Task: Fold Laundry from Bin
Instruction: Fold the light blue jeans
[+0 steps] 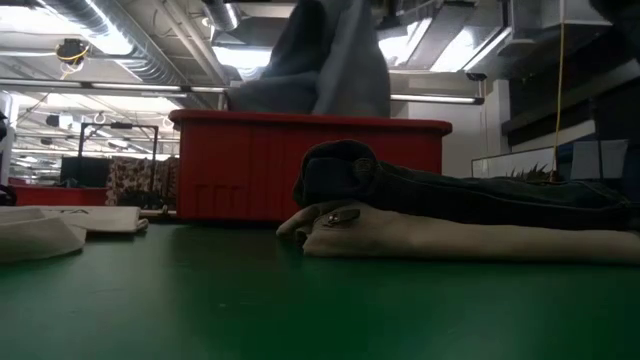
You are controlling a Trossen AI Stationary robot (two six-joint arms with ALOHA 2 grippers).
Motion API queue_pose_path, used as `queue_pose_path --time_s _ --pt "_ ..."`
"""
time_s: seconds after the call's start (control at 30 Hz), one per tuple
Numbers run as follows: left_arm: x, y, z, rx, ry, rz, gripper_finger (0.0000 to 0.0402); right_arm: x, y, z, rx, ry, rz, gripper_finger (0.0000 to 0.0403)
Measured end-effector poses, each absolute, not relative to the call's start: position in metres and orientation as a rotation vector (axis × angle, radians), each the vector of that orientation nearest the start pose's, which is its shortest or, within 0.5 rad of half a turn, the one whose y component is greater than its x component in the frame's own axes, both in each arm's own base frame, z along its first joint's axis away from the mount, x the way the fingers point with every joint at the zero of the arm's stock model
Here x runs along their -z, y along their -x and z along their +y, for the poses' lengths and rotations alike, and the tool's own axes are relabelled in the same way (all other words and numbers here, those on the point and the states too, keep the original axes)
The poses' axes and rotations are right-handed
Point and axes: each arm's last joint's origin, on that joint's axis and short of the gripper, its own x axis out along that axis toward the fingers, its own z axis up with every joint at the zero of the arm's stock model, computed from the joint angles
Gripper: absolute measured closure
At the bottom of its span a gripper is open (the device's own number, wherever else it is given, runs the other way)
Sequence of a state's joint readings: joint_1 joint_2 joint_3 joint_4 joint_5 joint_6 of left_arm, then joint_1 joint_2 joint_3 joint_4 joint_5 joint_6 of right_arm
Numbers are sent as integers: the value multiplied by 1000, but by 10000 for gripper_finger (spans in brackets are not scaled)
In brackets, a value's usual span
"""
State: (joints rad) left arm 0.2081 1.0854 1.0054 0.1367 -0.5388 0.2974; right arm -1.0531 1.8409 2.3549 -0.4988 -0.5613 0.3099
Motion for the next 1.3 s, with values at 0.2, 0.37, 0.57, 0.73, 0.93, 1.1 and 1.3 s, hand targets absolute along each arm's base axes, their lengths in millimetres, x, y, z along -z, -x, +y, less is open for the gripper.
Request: queue_pose_path --time_s 0.2,0.37,0.57,0.73,0.93,1.1,1.3 --pt "-378 -230 64 -741 -283 107 299 -568 -173 -270 435 -205 -171 392" --pt "-373 -230 64 -733 -290 155 299 -593 -153 -233 365 -184 -238 394" --pt "-372 -230 64 -732 -290 163 298 -610 -136 -197 208 -174 -242 393" --pt "-372 -230 64 -732 -290 162 299 -619 -135 -161 27 -157 -225 390" --pt "-372 -230 64 -732 -286 160 299 -627 -137 -120 -180 -123 -215 393" --pt "-372 -230 64 -729 -285 160 299 -632 -137 -90 -327 -108 -219 389" --pt "-372 -230 64 -725 -285 159 299 -635 -140 -65 -432 -117 -242 387"
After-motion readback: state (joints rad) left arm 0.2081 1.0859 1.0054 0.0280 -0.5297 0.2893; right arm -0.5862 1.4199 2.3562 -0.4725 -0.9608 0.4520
